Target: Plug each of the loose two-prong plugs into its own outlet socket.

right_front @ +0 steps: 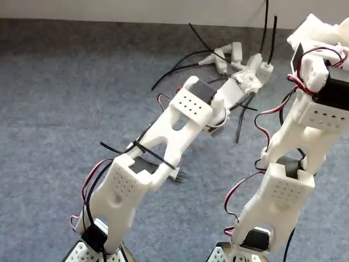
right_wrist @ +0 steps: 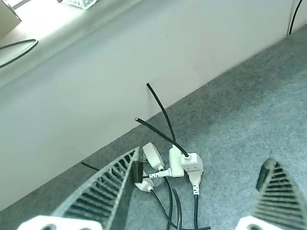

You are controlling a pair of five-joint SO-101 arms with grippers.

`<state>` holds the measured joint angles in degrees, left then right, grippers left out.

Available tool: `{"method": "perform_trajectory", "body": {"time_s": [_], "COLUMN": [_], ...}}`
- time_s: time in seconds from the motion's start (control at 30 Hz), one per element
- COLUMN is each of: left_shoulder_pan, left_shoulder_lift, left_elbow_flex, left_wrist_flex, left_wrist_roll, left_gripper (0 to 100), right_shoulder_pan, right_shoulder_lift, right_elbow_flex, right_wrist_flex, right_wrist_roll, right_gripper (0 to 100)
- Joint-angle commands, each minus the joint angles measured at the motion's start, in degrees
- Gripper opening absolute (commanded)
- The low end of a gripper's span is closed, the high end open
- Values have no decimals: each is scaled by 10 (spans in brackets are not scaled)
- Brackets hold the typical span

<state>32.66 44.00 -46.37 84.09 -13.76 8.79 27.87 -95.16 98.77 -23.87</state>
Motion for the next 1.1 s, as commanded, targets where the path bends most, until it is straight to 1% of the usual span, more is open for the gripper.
{"method": "perform_trajectory", "body": {"time_s": [0.0, 0.1, 0.2, 0.4, 0.47, 0.6, 0.87, 1.0, 1.07], "left_shoulder_pan": [5, 7, 7, 5, 5, 5, 9, 9, 8], "left_shoulder_lift": [-36, -36, -32, 20, 29, 30, 31, 33, 34], "left_elbow_flex": [53, 96, 113, 109, 87, 39, -80, -90, -78], "left_wrist_flex": [-61, -82, -82, -79, -76, -19, 79, 87, 87], "left_wrist_roll": [25, 25, 25, 25, 25, 24, 24, 23, 5], "left_gripper": [6, 6, 10, 14, 46, 132, 206, 228, 228], "right_shoulder_pan": [0, 0, 0, 0, 0, 0, 0, 0, 0], "right_shoulder_lift": [-32, -32, -32, -32, -32, -32, -32, -32, -32], "right_elbow_flex": [-66, -66, -66, -66, -66, -66, -66, -66, -66], "right_wrist_flex": [0, 0, 0, 0, 0, 0, 0, 0, 0], "right_wrist_roll": [7, 7, 7, 7, 7, 8, 8, 8, 8], "right_gripper": [362, 362, 362, 362, 362, 362, 362, 362, 362]}}
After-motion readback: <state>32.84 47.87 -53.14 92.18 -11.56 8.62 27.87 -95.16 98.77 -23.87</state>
